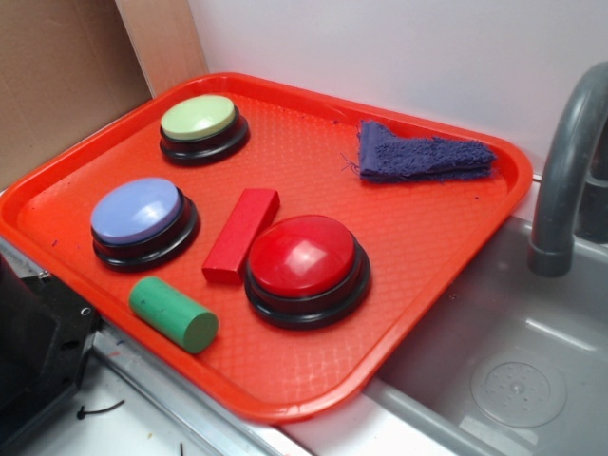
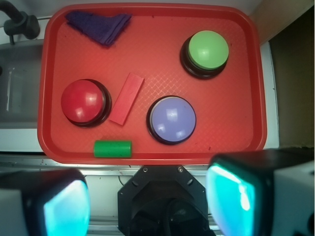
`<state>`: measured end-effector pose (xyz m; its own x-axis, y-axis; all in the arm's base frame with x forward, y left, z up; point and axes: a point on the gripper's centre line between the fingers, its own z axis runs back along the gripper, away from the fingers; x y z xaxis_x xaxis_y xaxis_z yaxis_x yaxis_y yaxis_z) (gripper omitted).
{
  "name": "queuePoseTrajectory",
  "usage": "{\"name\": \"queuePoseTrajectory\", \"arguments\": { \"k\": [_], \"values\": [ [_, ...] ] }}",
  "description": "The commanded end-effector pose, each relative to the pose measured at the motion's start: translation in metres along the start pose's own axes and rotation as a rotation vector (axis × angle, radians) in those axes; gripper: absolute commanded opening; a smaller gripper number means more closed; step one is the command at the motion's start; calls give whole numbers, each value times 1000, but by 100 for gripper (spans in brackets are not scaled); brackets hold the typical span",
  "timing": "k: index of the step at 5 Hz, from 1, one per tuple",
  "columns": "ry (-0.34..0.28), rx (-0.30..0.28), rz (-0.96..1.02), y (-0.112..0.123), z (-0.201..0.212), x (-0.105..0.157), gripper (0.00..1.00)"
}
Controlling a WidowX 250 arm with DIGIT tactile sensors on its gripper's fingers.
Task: Push the green button.
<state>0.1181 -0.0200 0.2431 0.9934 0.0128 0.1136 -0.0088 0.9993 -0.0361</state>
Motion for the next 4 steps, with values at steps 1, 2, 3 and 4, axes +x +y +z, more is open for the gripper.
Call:
{"name": "queuePoseTrajectory", "arguments": {
  "k": [1,2,3,4],
  "values": [
    [0,0,0,0,0,0,100],
    [-48,163,235,51,-54,45,100],
    [-179,202,346,108,-72,93,100],
    [-132,208,315,129,-124,138,100]
  ]
}}
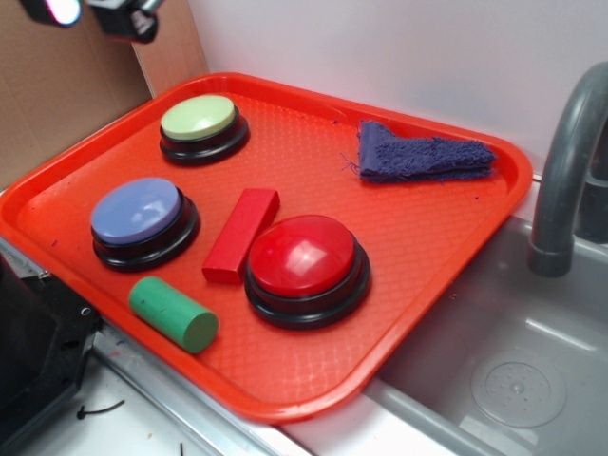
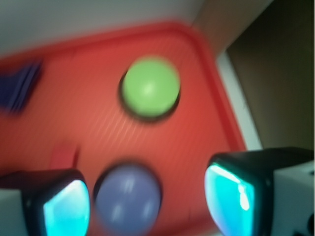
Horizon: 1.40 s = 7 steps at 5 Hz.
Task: Push the green button.
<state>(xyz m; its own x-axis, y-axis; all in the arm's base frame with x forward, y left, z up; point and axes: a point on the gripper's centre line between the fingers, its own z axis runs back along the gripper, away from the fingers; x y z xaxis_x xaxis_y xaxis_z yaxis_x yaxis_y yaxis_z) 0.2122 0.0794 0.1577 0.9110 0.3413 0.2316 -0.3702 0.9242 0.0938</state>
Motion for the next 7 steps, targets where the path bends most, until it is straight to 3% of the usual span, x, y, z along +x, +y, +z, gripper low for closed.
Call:
{"name": "queuePoseTrajectory", "arguments": {
  "k": [1,3,4,6,7],
  "values": [
    [-92,-53,36,-6,-64,57,100],
    [-44,-36,8,-13,-79,34,100],
    [-7,4,0,-12,-100,36,100],
    [12,30,-24,-15,-123,39,100],
    [-36,29,-23,-13,-99,37,100]
  ]
}}
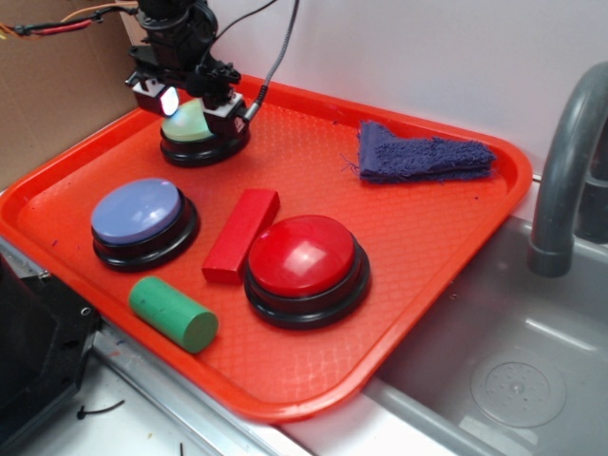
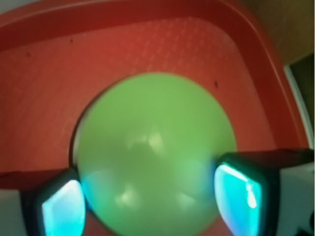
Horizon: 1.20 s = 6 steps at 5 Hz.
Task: Push the green button.
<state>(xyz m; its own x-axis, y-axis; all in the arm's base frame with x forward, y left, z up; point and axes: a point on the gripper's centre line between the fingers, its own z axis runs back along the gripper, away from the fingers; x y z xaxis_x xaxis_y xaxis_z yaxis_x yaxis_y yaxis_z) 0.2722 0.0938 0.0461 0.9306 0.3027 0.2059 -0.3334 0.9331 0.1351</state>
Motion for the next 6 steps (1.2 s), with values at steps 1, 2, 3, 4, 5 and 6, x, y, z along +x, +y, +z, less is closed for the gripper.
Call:
{"name": "queuePoseTrajectory", "arguments": {
  "k": [1,2,3,4,5,6],
  "values": [
    [-90,-37,41,12,67,-1,100],
    [-87,-34,76,18,95,0,100],
    [-82,-27,91,22,107,1,100],
    [-89,-30,96,22,126,0,100],
    [-109,-46,98,24,144,-1,100],
    [-111,-47,86,19,151,-2,100]
  ]
}}
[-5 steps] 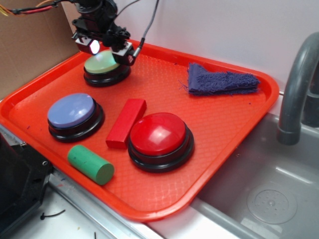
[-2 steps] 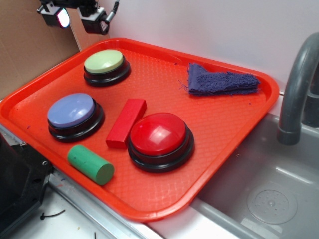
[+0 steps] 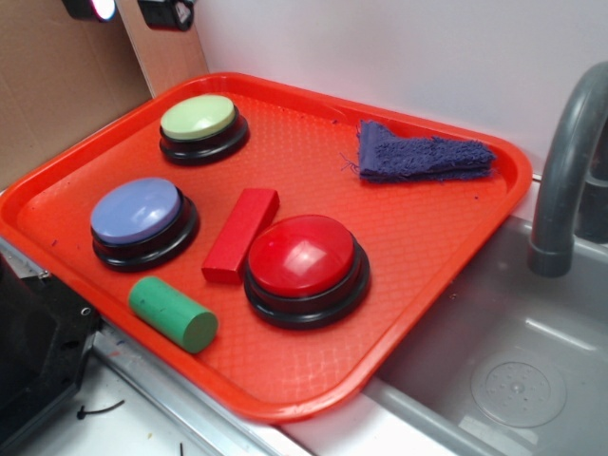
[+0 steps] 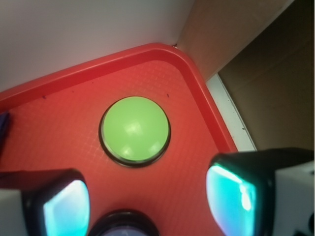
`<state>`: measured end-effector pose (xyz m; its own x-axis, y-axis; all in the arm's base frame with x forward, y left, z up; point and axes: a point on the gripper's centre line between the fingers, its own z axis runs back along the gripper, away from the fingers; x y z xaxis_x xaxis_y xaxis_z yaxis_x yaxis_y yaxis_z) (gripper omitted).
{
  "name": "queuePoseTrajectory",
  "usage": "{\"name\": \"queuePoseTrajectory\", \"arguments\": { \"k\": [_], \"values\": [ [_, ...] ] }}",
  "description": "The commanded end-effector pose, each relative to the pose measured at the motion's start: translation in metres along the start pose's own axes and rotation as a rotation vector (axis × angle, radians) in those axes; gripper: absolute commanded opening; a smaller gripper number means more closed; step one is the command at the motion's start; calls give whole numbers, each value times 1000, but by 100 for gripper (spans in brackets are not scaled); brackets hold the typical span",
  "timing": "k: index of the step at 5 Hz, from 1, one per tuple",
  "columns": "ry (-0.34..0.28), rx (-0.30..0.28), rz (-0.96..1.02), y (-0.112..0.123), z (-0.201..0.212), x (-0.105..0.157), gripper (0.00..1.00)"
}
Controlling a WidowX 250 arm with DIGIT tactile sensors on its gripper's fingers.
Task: Push the green button.
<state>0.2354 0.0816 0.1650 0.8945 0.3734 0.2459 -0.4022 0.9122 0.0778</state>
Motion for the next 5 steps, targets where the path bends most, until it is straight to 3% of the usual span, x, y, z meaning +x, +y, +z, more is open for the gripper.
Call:
{"name": "queuePoseTrajectory", "arguments": {
  "k": [1,5],
  "values": [
    [-75,-20,6,2,31,12,100],
    [-92,-17,8,-3,49,13,100]
  ]
}}
